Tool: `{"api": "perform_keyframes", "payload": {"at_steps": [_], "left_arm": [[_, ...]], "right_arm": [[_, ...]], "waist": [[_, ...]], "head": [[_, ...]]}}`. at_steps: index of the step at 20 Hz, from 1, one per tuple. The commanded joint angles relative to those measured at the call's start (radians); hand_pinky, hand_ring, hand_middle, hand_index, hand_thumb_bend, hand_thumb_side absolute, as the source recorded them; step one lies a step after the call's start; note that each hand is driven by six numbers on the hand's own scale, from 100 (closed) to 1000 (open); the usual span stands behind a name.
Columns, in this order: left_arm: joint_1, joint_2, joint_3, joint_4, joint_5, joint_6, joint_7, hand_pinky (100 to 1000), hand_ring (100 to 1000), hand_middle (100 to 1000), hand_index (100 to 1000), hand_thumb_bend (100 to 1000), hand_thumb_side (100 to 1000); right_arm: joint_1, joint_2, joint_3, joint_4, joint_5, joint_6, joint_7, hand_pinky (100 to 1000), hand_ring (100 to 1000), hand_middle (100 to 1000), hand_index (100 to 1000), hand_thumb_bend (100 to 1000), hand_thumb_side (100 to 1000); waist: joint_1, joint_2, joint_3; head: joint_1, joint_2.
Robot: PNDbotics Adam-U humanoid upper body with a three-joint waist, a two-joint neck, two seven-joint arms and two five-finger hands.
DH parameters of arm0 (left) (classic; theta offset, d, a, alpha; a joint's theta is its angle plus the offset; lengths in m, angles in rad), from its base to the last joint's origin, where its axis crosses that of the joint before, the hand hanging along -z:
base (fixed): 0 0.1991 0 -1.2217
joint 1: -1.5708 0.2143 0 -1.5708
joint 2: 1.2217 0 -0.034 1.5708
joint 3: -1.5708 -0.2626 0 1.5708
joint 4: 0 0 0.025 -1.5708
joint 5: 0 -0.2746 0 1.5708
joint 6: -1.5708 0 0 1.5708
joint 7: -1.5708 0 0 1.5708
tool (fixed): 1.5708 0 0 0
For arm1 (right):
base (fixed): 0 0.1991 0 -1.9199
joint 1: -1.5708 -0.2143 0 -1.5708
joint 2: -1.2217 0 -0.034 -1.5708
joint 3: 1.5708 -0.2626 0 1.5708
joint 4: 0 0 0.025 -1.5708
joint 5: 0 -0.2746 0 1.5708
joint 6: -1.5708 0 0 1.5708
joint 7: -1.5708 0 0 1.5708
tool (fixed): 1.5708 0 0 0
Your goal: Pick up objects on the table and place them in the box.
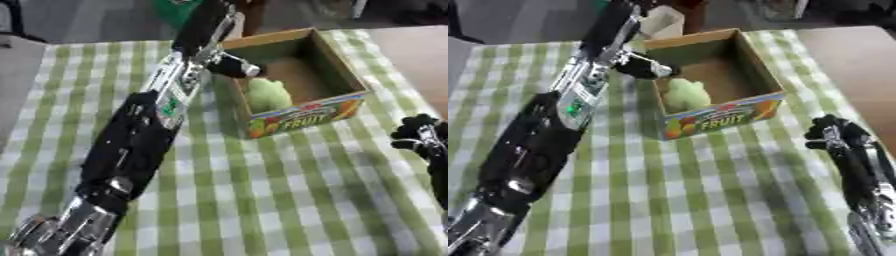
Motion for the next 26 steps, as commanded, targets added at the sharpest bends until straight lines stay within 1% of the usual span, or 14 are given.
{"api": "perform_keyframes", "payload": {"at_steps": [1, 3, 6, 9, 15, 18, 21, 22, 24, 25, 26], "left_arm": [[0.033, 0.096, 0.030, -0.101, 0.054, 0.039, -0.009, 594, 728, 705, 749, 753, 100], [0.082, 0.138, 0.050, -0.153, 0.086, 0.068, -0.014, 589, 728, 704, 748, 721, 100], [0.160, 0.169, 0.078, -0.230, 0.135, 0.114, -0.022, 585, 730, 707, 750, 676, 100], [0.240, 0.179, 0.098, -0.300, 0.184, 0.163, -0.036, 580, 731, 708, 749, 643, 100], [0.392, 0.181, 0.138, -0.429, 0.279, 0.247, -0.046, 571, 729, 704, 746, 620, 113], [0.439, 0.181, 0.154, -0.472, 0.330, 0.280, -0.046, 569, 728, 704, 745, 618, 123], [0.461, 0.184, 0.168, -0.490, 0.392, 0.296, -0.047, 568, 728, 704, 745, 615, 128], [0.466, 0.197, 0.173, -0.493, 0.486, 0.294, -0.045, 568, 729, 705, 745, 615, 132], [0.472, 0.238, 0.183, -0.490, 0.725, 0.277, -0.041, 569, 730, 707, 746, 614, 136], [0.475, 0.252, 0.187, -0.487, 0.797, 0.269, -0.041, 569, 730, 707, 747, 614, 136], [0.477, 0.260, 0.190, -0.484, 0.841, 0.263, -0.041, 569, 730, 707, 747, 614, 136]], "right_arm": [[-0.001, -0.021, -0.018, -0.009, 0.003, -0.004, -0.010, 616, 629, 552, 662, 100, 613], [0.002, -0.021, -0.021, -0.010, 0.003, -0.005, -0.014, 616, 629, 552, 662, 100, 611], [0.003, -0.021, -0.025, -0.013, 0.004, -0.006, -0.017, 616, 629, 552, 662, 100, 611], [0.005, -0.022, -0.028, -0.014, 0.004, -0.006, -0.020, 616, 629, 552, 662, 100, 610], [0.006, -0.024, -0.032, -0.016, 0.004, -0.006, -0.024, 616, 628, 551, 662, 100, 609], [0.006, -0.023, -0.034, -0.017, 0.004, -0.007, -0.027, 616, 628, 551, 662, 100, 609], [0.006, -0.024, -0.034, -0.018, 0.005, -0.007, -0.027, 616, 628, 551, 662, 100, 608], [0.007, -0.024, -0.035, -0.018, 0.005, -0.007, -0.028, 616, 628, 551, 662, 100, 607], [0.007, -0.025, -0.035, -0.018, 0.005, -0.007, -0.029, 616, 628, 551, 662, 100, 607], [0.007, -0.024, -0.035, -0.018, 0.005, -0.007, -0.029, 616, 628, 551, 662, 100, 607], [0.006, -0.024, -0.035, -0.018, 0.006, -0.007, -0.029, 616, 628, 551, 662, 100, 606]], "waist": [[-0.008, -0.021, 0.009], [-0.010, -0.022, 0.018], [-0.013, -0.022, 0.026], [-0.015, -0.022, 0.033], [-0.018, -0.018, 0.037], [-0.019, -0.018, 0.038], [-0.019, -0.019, 0.041], [-0.019, -0.019, 0.042], [-0.018, -0.019, 0.043], [-0.018, -0.019, 0.043], [-0.019, -0.019, 0.044]], "head": [[-0.018, 0.007], [-0.024, 0.008], [-0.030, 0.009], [-0.031, 0.010], [-0.035, 0.012], [-0.036, 0.013], [-0.036, 0.013], [-0.036, 0.013], [-0.038, 0.016], [-0.038, 0.016], [-0.038, 0.015]]}}
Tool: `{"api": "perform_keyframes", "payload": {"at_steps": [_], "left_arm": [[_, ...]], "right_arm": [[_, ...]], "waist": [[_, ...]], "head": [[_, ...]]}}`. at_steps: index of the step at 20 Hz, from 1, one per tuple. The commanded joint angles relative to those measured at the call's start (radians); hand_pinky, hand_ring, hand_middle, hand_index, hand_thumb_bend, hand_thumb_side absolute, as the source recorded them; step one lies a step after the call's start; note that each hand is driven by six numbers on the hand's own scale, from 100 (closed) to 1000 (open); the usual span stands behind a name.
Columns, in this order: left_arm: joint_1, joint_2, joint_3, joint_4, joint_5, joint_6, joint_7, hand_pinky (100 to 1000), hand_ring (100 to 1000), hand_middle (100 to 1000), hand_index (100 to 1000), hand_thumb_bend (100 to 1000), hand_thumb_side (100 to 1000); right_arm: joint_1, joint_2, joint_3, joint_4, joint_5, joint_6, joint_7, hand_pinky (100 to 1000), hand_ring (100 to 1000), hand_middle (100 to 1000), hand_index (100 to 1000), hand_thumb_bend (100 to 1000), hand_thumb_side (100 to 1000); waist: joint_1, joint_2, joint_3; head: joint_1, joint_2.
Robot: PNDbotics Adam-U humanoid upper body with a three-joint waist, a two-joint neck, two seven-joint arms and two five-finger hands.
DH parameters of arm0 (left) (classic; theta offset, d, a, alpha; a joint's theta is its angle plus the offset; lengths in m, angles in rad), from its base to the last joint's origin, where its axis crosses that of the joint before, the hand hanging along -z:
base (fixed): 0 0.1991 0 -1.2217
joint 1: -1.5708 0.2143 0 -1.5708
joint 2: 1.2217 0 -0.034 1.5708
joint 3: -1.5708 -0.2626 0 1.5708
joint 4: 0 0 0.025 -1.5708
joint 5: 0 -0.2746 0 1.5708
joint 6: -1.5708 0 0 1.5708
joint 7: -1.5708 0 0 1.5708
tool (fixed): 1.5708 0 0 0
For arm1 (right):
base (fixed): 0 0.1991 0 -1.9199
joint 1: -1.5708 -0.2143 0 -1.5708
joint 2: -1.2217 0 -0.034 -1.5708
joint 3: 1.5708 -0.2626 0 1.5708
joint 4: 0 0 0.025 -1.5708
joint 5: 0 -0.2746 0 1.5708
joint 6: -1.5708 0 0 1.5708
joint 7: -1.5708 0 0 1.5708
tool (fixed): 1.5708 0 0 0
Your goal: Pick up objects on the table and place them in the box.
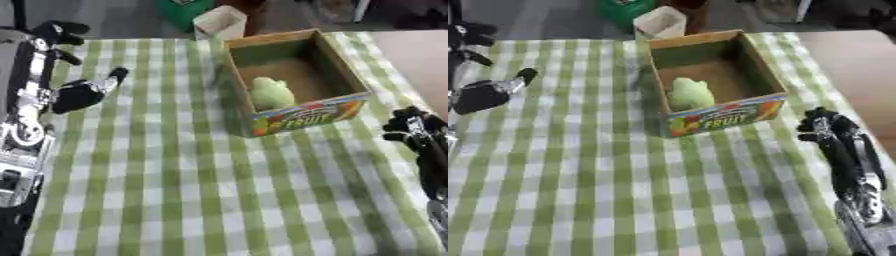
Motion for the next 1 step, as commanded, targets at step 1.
{"api": "perform_keyframes", "payload": {"at_steps": [1], "left_arm": [[-0.004, 0.059, 0.022, -0.013, 0.171, -0.020, 0.002, 569, 730, 707, 747, 613, 136]], "right_arm": [[-0.009, -0.024, -0.011, -0.018, 0.005, 0.000, -0.004, 615, 628, 551, 662, 100, 606]], "waist": [[-0.002, -0.015, 0.001]], "head": [[-0.002, 0.005]]}}
